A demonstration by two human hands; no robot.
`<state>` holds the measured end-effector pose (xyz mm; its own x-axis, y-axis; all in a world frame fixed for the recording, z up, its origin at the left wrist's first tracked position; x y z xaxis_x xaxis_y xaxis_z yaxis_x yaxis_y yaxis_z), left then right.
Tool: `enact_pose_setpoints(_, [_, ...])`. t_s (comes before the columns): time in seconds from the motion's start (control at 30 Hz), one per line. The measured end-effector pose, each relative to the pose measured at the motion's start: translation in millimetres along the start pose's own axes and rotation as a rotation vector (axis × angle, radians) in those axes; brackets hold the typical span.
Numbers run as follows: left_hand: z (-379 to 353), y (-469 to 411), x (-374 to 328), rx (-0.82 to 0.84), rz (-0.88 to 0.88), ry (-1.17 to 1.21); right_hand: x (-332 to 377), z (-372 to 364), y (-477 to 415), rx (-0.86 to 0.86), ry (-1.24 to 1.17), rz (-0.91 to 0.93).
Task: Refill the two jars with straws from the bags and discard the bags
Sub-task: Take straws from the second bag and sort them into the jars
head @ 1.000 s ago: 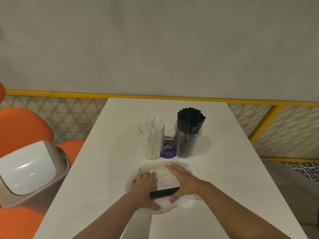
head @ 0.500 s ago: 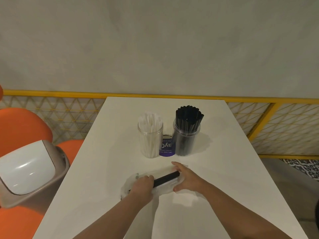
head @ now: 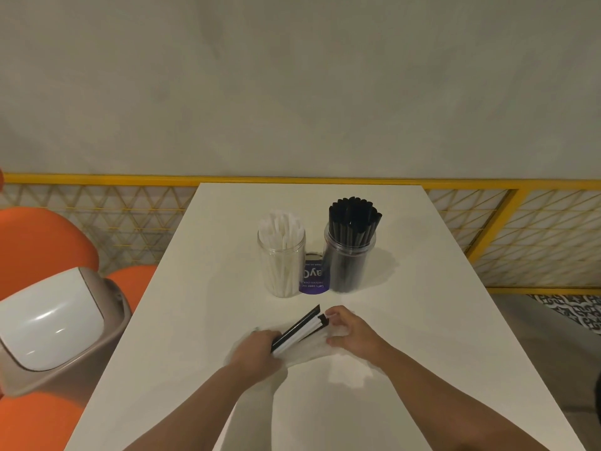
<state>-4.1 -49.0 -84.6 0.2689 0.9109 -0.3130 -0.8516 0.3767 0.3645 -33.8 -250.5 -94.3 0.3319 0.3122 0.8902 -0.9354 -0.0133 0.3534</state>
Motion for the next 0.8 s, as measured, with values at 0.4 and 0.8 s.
enact_pose_setpoints(0.4, [-1.9, -1.8, 2.8, 0.011, 0.002, 0.076, 7.0, -1.7, -0.5, -0.138, 0.241, 0.155])
enact_pose_setpoints(0.8, [-3.6, -5.3, 3.2, -0.090, -0.051, 0.089, 11.5, -12.0, -8.5, -0.054, 0.652, -0.004])
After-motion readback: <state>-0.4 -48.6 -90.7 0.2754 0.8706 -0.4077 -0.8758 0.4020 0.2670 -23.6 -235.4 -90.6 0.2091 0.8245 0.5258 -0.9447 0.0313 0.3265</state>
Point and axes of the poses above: each hand's wrist, its own y-axis away from the middle knuckle, its own z-axis out of the back of the hand, x = y × z, the point moved 6 cm from there along -y, towards the middle knuckle, and after that the axes turned 8 degrees about -y, right-handed, at the moved point
